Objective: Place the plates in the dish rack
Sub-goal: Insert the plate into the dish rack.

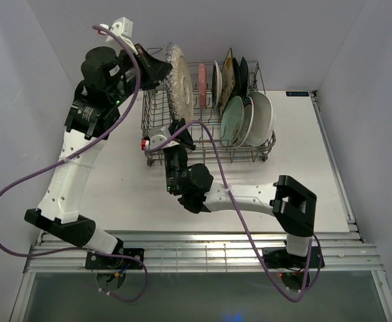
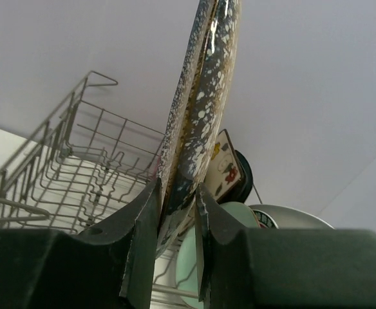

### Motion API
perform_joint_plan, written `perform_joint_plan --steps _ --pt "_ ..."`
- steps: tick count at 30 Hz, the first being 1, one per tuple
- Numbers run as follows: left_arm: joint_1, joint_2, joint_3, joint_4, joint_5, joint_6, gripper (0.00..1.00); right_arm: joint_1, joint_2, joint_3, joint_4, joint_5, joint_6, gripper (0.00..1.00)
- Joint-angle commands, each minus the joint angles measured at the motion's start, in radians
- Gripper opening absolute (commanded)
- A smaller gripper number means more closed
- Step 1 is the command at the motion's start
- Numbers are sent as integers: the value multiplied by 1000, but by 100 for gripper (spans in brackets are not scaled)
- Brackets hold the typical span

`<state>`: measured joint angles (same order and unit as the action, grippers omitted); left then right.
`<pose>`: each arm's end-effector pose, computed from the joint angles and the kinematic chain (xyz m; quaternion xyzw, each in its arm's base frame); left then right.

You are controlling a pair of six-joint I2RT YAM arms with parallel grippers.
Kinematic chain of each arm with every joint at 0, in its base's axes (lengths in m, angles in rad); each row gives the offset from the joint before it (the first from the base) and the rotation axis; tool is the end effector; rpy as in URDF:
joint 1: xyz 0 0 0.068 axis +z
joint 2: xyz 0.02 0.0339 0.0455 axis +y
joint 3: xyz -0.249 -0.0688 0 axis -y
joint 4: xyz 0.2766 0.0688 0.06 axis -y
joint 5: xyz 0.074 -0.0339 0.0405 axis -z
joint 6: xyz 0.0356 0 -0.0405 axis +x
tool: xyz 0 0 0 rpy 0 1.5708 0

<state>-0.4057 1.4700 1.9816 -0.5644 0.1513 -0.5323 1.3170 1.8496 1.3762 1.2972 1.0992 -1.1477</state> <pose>0.2880 -0.1296 0.5432 0.0061 0.7253 -0.3591 0.5873 0.1370 0.4018 0.3463 -0.1320 0.5621 -0.1228 0.8072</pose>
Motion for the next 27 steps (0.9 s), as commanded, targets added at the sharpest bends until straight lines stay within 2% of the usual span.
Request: perform_joint_plan --steps 1,3,10,19,23,27 --pt "-88 45 121 173 -104 224 0 25 -127 -66 419 -121 -24 8" --pt "-140 68 140 166 -178 247 0 22 -153 -95 419 -111 -12 8" --pt "-237 170 223 141 -280 296 0 1 -289 -222 337 -70 89 8" --pt "-275 239 230 138 -317 310 0 -71 -501 -371 -50 -70 465 8" --pt "-277 268 235 138 -317 310 0 -87 -523 -397 -84 -64 505 8" --pt "-277 300 247 136 -323 311 0 -125 -529 -399 -208 -99 629 8"
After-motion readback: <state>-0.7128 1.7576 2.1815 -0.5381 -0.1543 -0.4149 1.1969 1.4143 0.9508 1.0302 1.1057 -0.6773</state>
